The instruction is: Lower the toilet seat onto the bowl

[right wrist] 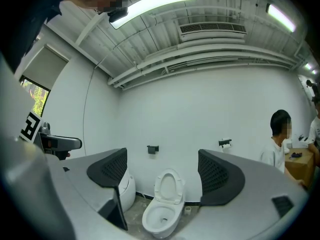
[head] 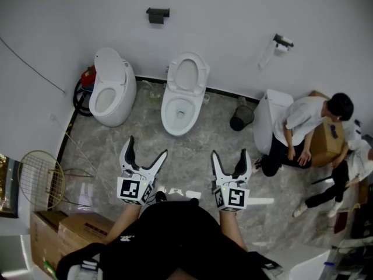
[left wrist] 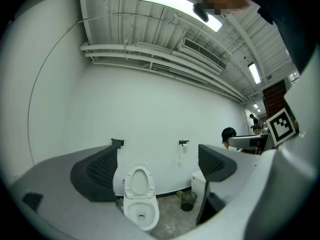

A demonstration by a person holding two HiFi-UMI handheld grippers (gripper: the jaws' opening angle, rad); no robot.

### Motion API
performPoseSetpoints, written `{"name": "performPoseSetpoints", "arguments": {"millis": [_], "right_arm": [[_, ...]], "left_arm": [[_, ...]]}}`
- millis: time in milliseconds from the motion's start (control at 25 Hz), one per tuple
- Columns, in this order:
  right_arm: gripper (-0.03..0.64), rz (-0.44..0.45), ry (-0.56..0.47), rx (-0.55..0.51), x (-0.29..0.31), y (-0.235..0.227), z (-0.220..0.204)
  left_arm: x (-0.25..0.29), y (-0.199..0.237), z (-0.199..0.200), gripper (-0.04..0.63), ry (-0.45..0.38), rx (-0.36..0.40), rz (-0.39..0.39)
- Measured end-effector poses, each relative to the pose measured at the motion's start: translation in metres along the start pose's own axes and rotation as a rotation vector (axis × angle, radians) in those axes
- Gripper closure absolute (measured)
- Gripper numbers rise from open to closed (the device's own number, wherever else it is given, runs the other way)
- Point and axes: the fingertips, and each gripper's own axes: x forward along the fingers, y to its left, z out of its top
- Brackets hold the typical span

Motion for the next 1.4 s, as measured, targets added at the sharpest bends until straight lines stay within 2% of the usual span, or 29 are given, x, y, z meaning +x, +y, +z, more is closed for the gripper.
{"name": "performPoseSetpoints", "arguments": {"millis": [120,240,680,960,1240,1400], "right_arm": [[0.183,0.008,0.000,-0.003,0.000,0.005,0.001],[0.181,0.012,-0.004,-0.014,0.001,0.011,0.002],[0.181,0.005,-0.018,0.000,0.011,0.044,0.014],[0.181,-0.023,-0.029,0.064,0.020,0.065,0.014],[0.181,-0.051,-0.033,0.060,0.019,0.088,0.014],[0.181,-0.054,-0.027,0.060,0.023,0.092,0.014]], "left_arm": [[-0.002,0.002,0.000,0.079,-0.010,0.006,-0.010],[-0.005,0.004,-0.003,0.074,-0.007,0.014,-0.019],[-0.010,0.034,0.000,0.074,0.007,-0.011,-0.037],[-0.014,0.063,0.006,0.075,0.006,0.009,-0.047],[-0.025,0.091,-0.001,0.075,0.027,0.006,-0.064],[-0.025,0.099,-0.001,0.075,0.003,0.005,-0.066]]}}
